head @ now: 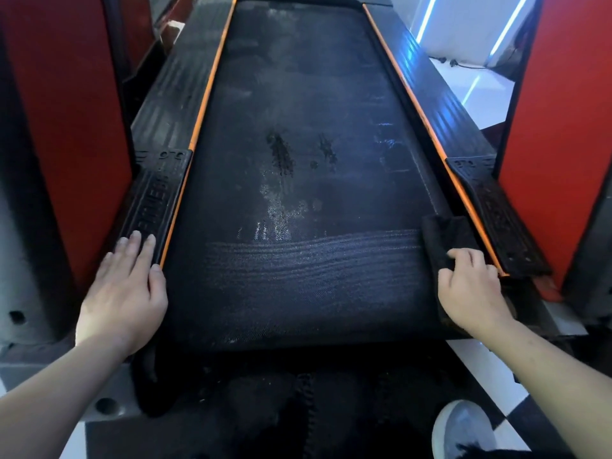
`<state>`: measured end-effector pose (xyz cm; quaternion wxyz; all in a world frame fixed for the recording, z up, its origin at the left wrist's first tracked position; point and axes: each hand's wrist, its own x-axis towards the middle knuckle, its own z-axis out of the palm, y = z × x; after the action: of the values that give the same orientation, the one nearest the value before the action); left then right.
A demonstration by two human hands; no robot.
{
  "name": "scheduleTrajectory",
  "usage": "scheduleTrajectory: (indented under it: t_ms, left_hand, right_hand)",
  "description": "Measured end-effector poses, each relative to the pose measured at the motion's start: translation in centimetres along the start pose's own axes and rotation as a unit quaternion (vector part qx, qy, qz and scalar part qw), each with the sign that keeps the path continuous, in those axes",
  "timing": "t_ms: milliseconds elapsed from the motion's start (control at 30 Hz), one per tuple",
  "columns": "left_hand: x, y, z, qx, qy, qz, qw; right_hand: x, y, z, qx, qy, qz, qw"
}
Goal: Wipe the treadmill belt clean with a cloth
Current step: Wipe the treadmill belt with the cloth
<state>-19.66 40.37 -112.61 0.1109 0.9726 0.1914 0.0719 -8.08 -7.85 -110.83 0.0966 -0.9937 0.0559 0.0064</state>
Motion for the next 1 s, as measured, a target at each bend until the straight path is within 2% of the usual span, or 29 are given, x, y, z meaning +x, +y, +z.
scheduleTrajectory:
  t_ms: [333, 500, 667, 833, 1000]
  left_hand:
    - [0.1, 0.1, -0.1, -0.001, 0.001, 0.0, 1.0]
    - [0.1, 0.1, 0.0, -0.003, 0.003, -0.001, 1.0]
    - [0.1, 0.0, 0.1, -0.004, 0.004, 0.005, 1.0]
    - [0.3, -0.4, 0.5, -0.01, 0.015, 0.013, 1.0]
    - [0.1, -0.4, 0.4, -0.012, 0.007, 0.01, 1.0]
  right_hand:
    - [-0.2, -3.4, 1.1, 0.011, 0.047, -0.023, 0.999]
    - [-1.3, -9.1, 1.8, 0.071, 0.045, -0.1, 0.991]
    - [-3.8, -17.8, 4.3, 0.131, 0.007, -0.196, 0.972]
    - [-5.6, -26.1, 6.1, 0.188, -0.038, -0.244, 0.951]
    - [-7.5, -31.3, 6.5, 0.171, -0.091, -0.303, 0.933]
